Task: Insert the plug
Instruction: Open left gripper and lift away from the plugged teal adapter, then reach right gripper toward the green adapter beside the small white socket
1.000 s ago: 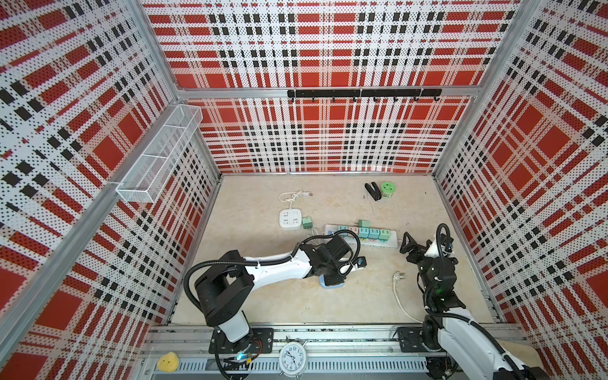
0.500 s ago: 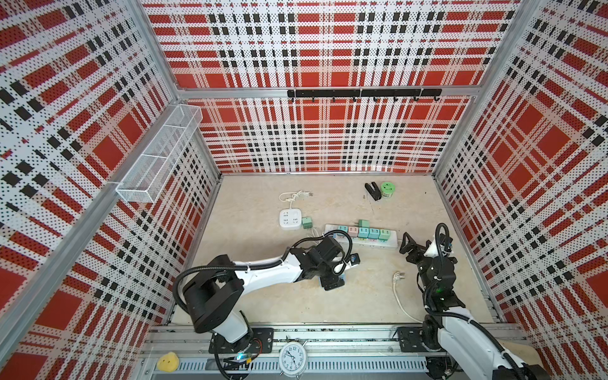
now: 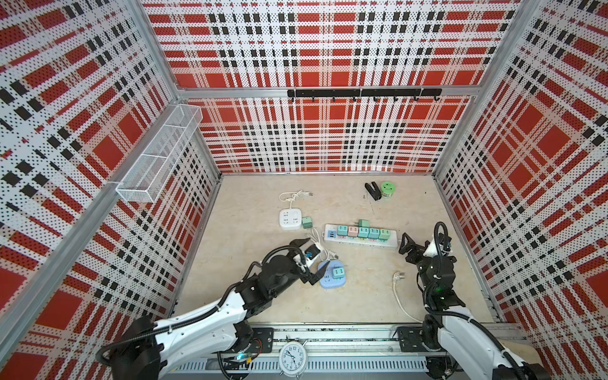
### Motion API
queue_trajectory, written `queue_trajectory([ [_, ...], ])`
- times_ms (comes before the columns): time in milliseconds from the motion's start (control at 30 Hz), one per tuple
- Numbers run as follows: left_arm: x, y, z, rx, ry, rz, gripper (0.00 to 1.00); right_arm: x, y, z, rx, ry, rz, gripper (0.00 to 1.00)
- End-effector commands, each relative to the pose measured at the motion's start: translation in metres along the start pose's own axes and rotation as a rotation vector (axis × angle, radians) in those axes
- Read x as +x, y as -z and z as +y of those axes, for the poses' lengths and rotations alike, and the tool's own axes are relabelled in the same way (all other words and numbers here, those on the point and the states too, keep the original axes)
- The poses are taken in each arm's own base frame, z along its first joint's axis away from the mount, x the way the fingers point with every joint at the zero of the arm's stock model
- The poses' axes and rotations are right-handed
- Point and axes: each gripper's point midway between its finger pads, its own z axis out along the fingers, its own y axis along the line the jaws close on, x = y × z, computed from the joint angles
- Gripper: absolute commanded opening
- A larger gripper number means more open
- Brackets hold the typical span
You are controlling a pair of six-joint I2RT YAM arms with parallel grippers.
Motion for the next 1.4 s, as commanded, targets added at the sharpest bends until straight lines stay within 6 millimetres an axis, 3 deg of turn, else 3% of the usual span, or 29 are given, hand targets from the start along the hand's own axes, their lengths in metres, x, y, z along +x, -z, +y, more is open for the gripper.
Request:
queue_trajectory([
  [0,-0.024,0.027,0.073,-0.332,0.271,-0.182,0.99,-0.024,0.001,0.033,-0.126,-0.049,0.006,0.99],
  [67,-0.015,0.042,0.101,-0.473,0.334,-0.167,0.99,-0.032,0.003,0.053,-0.198,-0.064,0.032,0.99],
  [167,0.0,0.059,0.124,-0.602,0.39,-0.151,0.99,-0.035,0.007,0.081,-0.243,-0.061,0.088,0.99],
  [300,0.002,0.069,0.13,-0.628,0.416,-0.183,0.99,-0.029,0.012,0.135,-0.311,0.034,0.165,1.0],
  [500,0.018,0.066,0.142,-0.661,0.486,-0.133,0.99,0.003,0.009,0.23,-0.4,0.183,0.366,1.0],
  [667,0.025,0.059,0.145,-0.666,0.513,-0.098,0.99,0.017,-0.014,0.257,-0.144,0.22,0.481,1.0],
  [800,0.032,0.056,0.15,-0.678,0.544,-0.068,0.99,0.03,-0.034,0.287,-0.186,0.269,0.504,1.0],
  [867,0.035,0.055,0.151,-0.671,0.546,-0.055,0.99,0.034,-0.045,0.293,-0.171,0.319,0.473,1.0],
  [933,0.037,0.054,0.152,-0.673,0.573,-0.052,0.99,0.046,-0.049,0.308,-0.254,0.398,0.502,1.0],
  [1167,0.043,0.05,0.156,-0.676,0.603,-0.021,0.99,0.087,-0.084,0.33,-0.238,0.427,0.559,1.0],
  [1367,0.042,0.049,0.156,-0.675,0.599,-0.015,0.99,0.131,-0.123,0.356,-0.216,0.476,0.693,0.88],
])
